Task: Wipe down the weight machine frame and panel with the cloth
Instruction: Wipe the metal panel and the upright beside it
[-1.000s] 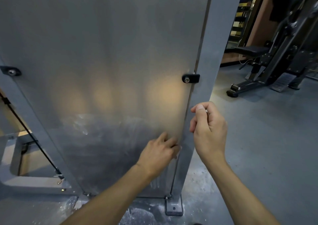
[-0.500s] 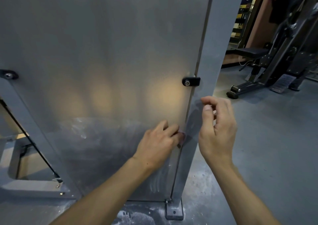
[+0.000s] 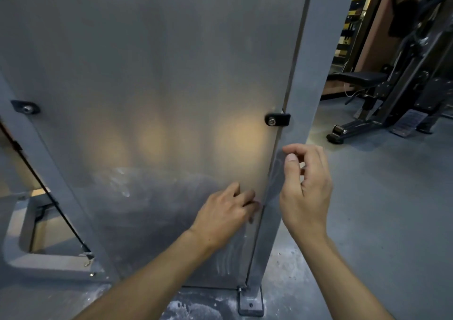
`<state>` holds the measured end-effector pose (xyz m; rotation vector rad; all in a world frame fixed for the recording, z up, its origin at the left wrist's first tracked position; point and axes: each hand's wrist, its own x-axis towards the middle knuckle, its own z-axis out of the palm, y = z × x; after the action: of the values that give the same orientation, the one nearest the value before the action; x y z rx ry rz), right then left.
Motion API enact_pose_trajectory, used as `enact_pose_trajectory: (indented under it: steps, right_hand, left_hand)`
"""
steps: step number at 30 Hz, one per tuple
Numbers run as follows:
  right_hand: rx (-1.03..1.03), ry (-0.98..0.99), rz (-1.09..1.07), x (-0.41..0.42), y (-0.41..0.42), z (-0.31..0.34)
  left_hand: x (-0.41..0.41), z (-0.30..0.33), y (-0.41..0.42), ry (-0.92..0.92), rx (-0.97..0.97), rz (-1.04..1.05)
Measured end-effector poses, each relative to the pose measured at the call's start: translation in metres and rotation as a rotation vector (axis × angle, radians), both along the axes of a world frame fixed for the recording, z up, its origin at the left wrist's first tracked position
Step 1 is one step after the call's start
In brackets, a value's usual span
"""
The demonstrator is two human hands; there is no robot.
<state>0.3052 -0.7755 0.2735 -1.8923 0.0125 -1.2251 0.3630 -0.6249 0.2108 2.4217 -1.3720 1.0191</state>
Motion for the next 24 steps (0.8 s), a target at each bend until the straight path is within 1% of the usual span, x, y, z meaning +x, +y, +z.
enact_pose_trajectory:
  steps: [2,6,8,10,12,14,16,17,19,20,24]
  right_hand:
    - [0.000,-0.005,0.010,-0.002,0.001,0.001]
    - [0.003,0.007,0.006,-0.001,-0.002,0.003]
    - [0.013,0.002,0.007,-0.002,-0.003,0.003]
    - [0.012,0.000,0.008,-0.001,-0.003,0.003]
    - [0.008,0.009,0.014,0.000,-0.001,0.001]
    - [0.005,0.036,0.022,0.000,0.002,-0.002]
    - [0.003,0.048,0.031,0.000,0.004,-0.004]
    - [0.002,0.048,0.036,-0.001,0.005,-0.003]
    - [-0.001,0.046,0.041,-0.002,0.007,-0.001]
    - [-0.001,0.050,0.043,-0.002,0.007,0.000]
    - [0.002,0.062,0.060,-0.004,0.009,0.001]
  left_hand:
    - [0.001,0.016,-0.002,-0.005,-0.043,0.000]
    - [0.002,0.092,-0.007,-0.168,-0.330,0.074]
    - [0.003,0.109,-0.008,-0.197,-0.438,0.101]
    - [0.003,0.097,-0.011,-0.175,-0.420,0.073]
    - [0.002,0.062,-0.012,-0.103,-0.285,0.012]
    - [0.000,0.020,-0.003,-0.014,-0.125,0.002]
    - [-0.003,-0.006,0.006,0.048,-0.034,0.012]
    - [-0.003,-0.008,0.008,0.049,-0.020,0.005]
    - [0.000,0.008,0.009,-0.008,-0.037,-0.008]
    - [0.002,0.026,0.006,-0.048,-0.084,0.001]
    - [0.009,0.108,0.007,-0.248,-0.387,0.122]
